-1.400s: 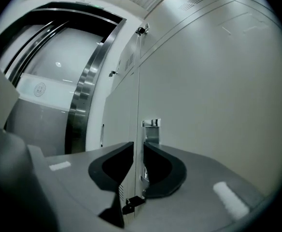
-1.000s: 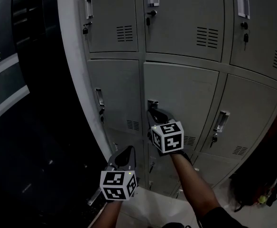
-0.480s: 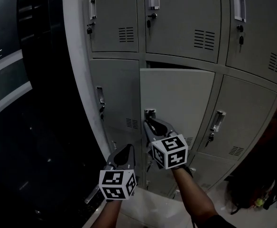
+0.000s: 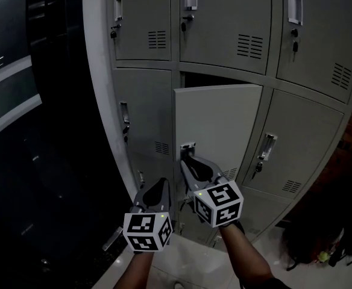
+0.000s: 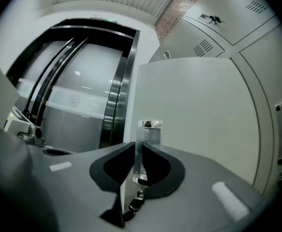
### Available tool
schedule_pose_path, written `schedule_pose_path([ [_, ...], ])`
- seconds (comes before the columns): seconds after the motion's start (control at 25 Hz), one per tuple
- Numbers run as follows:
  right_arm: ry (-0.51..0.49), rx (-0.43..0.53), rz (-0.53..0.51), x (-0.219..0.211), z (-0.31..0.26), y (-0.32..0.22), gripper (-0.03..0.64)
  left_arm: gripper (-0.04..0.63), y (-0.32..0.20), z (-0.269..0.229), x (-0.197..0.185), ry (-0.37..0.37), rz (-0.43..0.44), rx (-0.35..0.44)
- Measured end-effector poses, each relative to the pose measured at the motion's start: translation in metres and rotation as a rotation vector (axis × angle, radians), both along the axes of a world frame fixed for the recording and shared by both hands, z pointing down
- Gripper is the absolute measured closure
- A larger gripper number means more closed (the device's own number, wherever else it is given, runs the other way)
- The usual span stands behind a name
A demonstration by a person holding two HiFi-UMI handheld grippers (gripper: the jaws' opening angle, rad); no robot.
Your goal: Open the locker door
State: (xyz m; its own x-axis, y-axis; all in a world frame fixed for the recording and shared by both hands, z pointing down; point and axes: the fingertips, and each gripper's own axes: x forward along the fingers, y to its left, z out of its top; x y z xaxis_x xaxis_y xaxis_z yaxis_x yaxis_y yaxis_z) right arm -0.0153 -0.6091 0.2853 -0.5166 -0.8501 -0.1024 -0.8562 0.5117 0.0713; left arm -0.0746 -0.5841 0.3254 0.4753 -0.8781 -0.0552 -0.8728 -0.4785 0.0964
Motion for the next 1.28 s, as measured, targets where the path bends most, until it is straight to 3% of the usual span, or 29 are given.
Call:
schedule_pose_path([
  [0.48,-0.010,0.017,0.022,0.030,0.000,0.072,0.577,0.589,0.052,0.004,0.024,0.012,0.015,-0.018],
  [1.28,-0.024,0.021,0.130,0.088,0.008,0.162,0.584,0.589,0.143,0.009,0.073,-0.035,0.081,-0.014],
])
